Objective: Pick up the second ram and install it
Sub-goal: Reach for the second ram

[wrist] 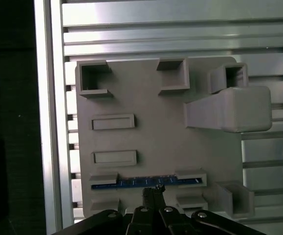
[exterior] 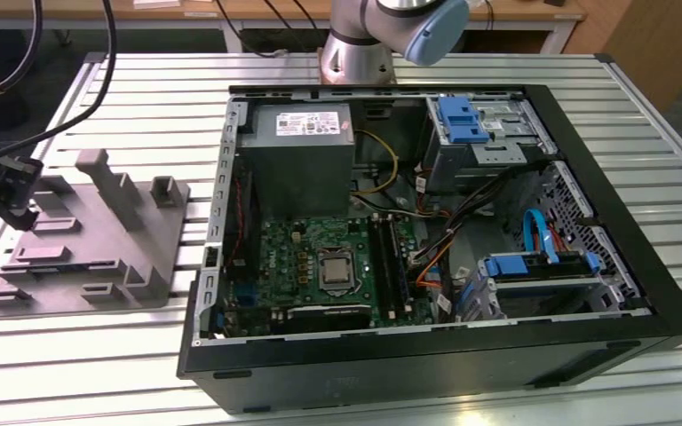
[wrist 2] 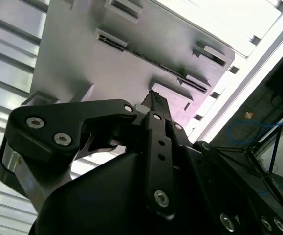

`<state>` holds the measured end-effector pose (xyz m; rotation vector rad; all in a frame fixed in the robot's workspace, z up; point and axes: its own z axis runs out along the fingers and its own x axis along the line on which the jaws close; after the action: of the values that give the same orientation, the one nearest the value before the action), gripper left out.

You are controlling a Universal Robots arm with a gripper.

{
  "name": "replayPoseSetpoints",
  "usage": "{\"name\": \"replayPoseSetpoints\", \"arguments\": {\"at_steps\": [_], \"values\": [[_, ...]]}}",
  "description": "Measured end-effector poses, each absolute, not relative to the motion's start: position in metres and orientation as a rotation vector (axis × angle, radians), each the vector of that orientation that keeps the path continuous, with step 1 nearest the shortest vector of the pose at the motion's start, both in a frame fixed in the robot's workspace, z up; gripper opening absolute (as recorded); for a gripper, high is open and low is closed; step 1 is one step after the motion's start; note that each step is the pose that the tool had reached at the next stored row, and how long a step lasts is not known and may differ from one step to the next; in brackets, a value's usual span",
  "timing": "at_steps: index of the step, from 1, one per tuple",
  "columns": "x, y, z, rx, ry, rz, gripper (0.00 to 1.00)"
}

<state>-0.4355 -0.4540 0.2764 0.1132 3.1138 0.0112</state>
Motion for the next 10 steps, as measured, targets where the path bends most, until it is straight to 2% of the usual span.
{"name": "replayPoseSetpoints", "arguments": {"at_steps": [10], "values": [[-0.4349,-0.4545,0.2707,0.113,3.114,0.011,0.10]]}}
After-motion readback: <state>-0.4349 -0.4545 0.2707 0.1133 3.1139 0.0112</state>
